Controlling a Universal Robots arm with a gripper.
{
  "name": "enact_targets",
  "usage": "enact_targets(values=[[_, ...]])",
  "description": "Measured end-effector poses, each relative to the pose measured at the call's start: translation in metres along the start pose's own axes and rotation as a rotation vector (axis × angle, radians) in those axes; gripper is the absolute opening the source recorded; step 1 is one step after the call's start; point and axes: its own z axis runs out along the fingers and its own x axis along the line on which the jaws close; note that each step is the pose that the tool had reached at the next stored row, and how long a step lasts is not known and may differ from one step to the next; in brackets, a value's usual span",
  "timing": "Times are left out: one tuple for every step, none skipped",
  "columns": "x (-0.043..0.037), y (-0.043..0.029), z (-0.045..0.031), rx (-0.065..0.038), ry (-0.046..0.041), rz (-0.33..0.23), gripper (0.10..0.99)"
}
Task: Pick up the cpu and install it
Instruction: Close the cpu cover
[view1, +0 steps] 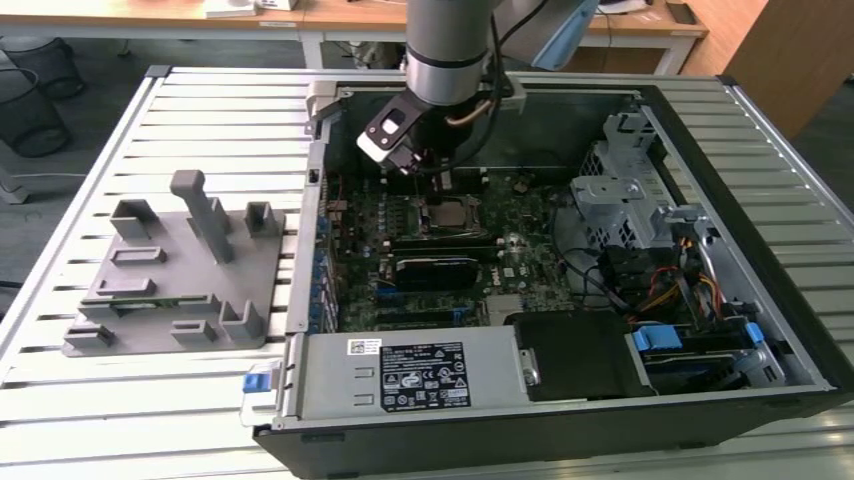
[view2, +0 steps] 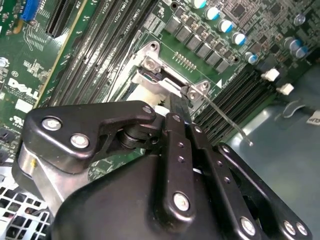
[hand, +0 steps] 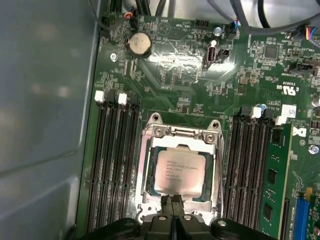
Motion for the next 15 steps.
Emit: enact_targets(values=[[-0.0004, -0.0003, 0.0007, 0.000, -0.0002, -0.005, 0.106], [-0.0009, -0.0005, 0.0015, 0.000, -0.0001, -0.009, 0.106], [-0.0012, -0.0007, 0.0022, 0.001, 0.0000, -0.012, 0.106], [-0.0014, -0.0008, 0.0030, 0.000, 0.0002, -0.015, 0.106], [-0.0015, -0.0008, 0.0038, 0.000, 0.0003, -0.016, 0.106], [-0.0015, -0.0008, 0.0044, 0.001, 0.0002, -0.017, 0.106], [-0.0016, -0.0008, 0.0050, 0.001, 0.0001, -0.017, 0.106], [-0.0016, -0.0008, 0.0057, 0.001, 0.0002, -0.018, 0.106], [-0.0016, -0.0008, 0.0064, 0.001, 0.0001, -0.018, 0.106], [-0.0016, -0.0009, 0.0070, 0.001, 0.0001, -0.018, 0.106], [-0.0016, -0.0009, 0.0076, 0.001, 0.0001, -0.018, 0.106], [-0.0016, -0.0010, 0.0083, 0.001, 0.0001, -0.019, 0.106], [-0.0017, -0.0010, 0.0089, 0.001, 0.0001, -0.019, 0.106], [-0.0017, -0.0010, 0.0097, 0.001, 0.0001, -0.019, 0.106], [-0.0017, -0.0010, 0.0104, 0.001, 0.0002, -0.019, 0.106]])
